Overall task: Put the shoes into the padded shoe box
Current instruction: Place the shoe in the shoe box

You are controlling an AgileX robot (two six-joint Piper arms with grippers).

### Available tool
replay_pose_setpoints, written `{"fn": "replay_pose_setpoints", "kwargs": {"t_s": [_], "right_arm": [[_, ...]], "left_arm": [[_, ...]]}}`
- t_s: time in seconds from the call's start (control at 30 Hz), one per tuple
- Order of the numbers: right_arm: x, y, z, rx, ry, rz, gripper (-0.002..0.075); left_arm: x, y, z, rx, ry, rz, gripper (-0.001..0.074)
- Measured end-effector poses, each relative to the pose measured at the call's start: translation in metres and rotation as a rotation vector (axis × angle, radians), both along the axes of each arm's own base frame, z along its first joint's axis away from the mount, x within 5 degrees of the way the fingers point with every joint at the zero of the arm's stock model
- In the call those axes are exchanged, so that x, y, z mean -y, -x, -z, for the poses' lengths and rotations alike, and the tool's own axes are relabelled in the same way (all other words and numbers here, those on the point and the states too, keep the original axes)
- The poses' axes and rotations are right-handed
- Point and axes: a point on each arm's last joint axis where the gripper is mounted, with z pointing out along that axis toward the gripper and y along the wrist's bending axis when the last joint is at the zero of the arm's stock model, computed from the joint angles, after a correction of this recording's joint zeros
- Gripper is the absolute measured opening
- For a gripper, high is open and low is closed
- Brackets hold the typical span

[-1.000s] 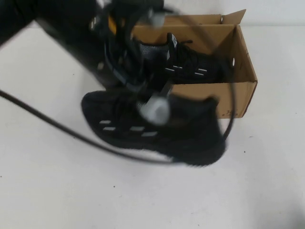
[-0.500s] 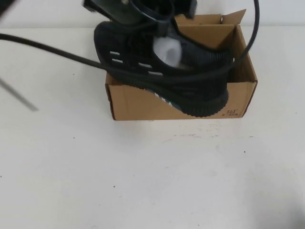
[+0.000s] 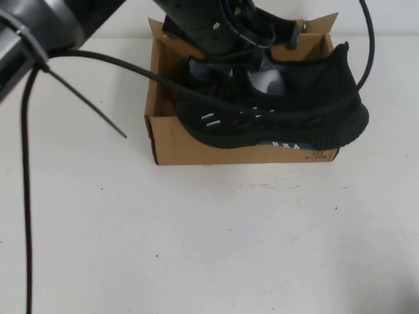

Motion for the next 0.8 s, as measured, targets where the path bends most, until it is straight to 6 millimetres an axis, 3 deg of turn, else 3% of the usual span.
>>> {"fn": "replay_pose_setpoints", "kwargs": {"t_s": [0.4,0.8], "right_arm": [[0.0,0.0,0.0,0.0,0.0,0.0,-0.0007],[0.0,0.0,0.0,0.0,0.0,0.0,-0.0007]], "left_arm": [[0.015,-0.02,0.001,0.051,0.036,-0.019,0.0002],[0.023,-0.048,0.017,0.099,0.151,-0.117,0.0002]]}}
